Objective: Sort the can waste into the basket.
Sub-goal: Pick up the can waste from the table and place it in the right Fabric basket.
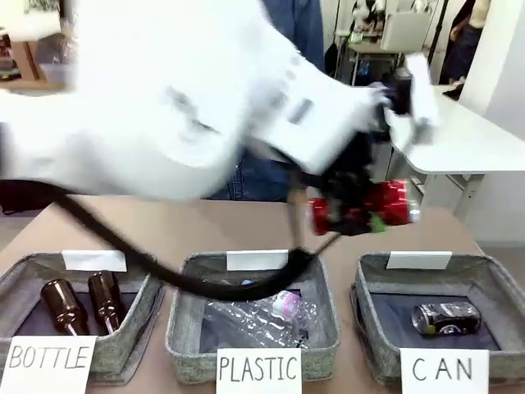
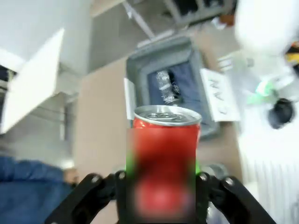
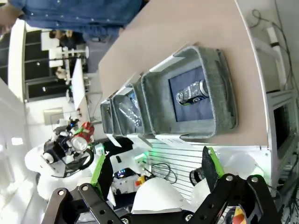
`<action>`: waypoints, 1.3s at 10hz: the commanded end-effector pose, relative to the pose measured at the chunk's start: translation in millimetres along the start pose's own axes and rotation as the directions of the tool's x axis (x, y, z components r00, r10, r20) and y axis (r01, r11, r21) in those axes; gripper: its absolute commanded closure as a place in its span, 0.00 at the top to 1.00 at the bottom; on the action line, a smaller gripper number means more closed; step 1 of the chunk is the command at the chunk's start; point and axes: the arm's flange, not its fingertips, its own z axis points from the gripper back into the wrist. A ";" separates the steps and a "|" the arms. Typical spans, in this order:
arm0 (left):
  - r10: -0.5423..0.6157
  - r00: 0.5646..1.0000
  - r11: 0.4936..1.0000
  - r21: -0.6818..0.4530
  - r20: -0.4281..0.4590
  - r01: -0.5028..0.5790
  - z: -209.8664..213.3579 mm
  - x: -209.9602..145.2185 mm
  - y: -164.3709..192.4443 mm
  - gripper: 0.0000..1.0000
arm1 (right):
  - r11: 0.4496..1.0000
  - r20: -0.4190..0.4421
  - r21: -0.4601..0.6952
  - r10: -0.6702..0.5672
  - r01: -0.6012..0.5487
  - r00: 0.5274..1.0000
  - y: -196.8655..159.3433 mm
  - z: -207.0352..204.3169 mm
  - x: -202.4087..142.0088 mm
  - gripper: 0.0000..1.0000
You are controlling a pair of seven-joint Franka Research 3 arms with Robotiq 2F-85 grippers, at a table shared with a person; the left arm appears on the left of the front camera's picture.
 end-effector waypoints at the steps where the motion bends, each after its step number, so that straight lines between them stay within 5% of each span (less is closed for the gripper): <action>1: 0.035 0.992 0.997 -0.066 -0.119 -0.043 -70.3 48.6 41.0 0.45 | 0.999 -0.030 0.028 -0.021 0.021 0.999 23.0 -21.9 26.7 1.00; 5: 0.071 0.985 0.955 -0.274 -0.159 -0.114 -164.0 80.0 43.7 0.45 | 0.999 -0.030 0.028 -0.021 0.021 0.999 23.0 -21.9 26.7 1.00; 10: 0.082 0.972 0.948 -0.285 -0.220 -0.145 -196.6 68.9 38.1 0.45 | 0.999 -0.030 0.028 -0.021 0.021 0.999 23.0 -21.9 26.7 1.00; 11: 0.063 0.973 0.952 -0.279 -0.224 -0.125 -196.8 69.3 37.6 0.79 | 0.999 -0.030 0.028 -0.021 0.021 0.999 23.0 -21.9 26.7 1.00; 12: 0.048 0.975 0.956 -0.272 -0.218 -0.108 -196.7 69.3 35.8 1.00 | 0.999 -0.030 0.028 -0.021 0.021 0.999 23.0 -21.9 26.7 1.00; 13: 0.044 0.976 0.957 -0.271 -0.215 -0.103 -196.4 69.5 34.9 1.00 | 0.999 -0.030 0.028 -0.021 0.021 0.999 23.0 -21.9 26.7 1.00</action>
